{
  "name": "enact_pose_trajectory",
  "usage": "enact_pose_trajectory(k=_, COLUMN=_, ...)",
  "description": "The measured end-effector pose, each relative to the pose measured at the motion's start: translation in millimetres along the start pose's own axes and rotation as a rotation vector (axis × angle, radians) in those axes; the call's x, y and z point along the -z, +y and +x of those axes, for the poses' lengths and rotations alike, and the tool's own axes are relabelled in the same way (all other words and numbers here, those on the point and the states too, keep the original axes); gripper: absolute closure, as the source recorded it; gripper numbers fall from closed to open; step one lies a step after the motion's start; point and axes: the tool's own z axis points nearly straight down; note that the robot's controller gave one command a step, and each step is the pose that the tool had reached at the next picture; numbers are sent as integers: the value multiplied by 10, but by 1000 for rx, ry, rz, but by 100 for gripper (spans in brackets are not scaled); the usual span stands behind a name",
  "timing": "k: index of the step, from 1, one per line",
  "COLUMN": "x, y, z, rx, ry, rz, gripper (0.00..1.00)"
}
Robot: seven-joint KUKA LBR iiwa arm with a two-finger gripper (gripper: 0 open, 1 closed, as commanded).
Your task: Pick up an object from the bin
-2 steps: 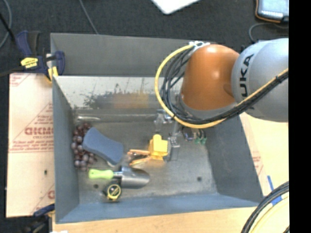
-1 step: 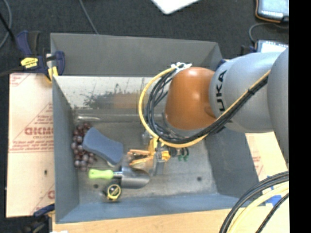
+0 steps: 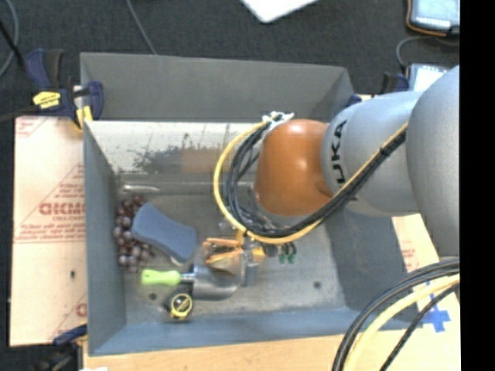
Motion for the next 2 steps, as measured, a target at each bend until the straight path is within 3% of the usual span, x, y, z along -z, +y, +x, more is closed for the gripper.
enact_pose_trajectory(k=1, x=-334, y=55, z=-149, rx=142, ry=-6, rz=-1, gripper=100)
enact_pose_trajectory(k=2, x=-334, y=55, z=-149, rx=141, ry=-6, rz=-1, gripper=100)
